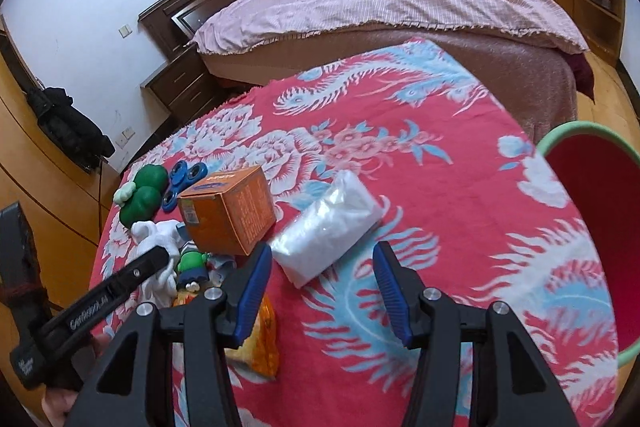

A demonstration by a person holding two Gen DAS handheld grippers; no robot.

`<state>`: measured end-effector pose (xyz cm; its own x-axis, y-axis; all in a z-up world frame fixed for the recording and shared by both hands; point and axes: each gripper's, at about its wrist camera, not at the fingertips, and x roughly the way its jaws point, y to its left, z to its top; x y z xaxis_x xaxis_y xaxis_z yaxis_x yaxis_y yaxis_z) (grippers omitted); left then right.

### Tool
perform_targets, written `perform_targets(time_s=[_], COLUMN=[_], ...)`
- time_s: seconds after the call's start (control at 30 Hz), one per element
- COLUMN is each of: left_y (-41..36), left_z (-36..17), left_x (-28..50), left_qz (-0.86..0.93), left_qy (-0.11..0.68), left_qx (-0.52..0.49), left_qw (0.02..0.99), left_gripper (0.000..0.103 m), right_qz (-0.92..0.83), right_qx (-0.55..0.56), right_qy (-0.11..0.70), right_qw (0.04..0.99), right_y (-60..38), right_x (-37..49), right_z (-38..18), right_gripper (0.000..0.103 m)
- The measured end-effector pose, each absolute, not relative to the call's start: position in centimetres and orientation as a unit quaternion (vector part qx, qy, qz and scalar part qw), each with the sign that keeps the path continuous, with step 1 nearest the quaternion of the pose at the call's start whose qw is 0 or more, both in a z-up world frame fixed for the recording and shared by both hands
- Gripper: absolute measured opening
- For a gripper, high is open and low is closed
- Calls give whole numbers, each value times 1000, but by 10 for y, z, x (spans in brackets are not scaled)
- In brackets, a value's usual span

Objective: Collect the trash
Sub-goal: 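Grasp the white sock bundle with the left tool while the right tool grasps the white plastic pack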

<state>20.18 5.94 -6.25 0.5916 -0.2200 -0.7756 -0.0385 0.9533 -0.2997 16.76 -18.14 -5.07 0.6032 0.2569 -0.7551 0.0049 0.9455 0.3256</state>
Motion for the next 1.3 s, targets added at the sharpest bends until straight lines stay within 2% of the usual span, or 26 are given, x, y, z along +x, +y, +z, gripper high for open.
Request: perform_targets(time_s=[0.43,0.53,0.73,1.0,1.3], left_y=[61,62,64,67,73], left_z=[-64,-65,-62,-56,-49], left_x=[205,205,201,196,193], left_qz=[-52,-63,-68,-72,-60], left_qy=[441,442,435,425,414], left_qx=[-146,-155,-165,-172,-173], left_qw=[884,881,883,886,892], left_gripper=[51,40,26,22,22], right_qz=[79,75,40,39,25], right_qx=[154,156,140,170,188], right_qy=[434,435,436,433,427], right_qw=[884,883,888,884,884], right_y=[-175,-177,-189,-203,-195], right_x=[180,178,169,155,185], right_z=[-60,-58,-56,-52,-47], right_gripper=[56,56,56,56,56])
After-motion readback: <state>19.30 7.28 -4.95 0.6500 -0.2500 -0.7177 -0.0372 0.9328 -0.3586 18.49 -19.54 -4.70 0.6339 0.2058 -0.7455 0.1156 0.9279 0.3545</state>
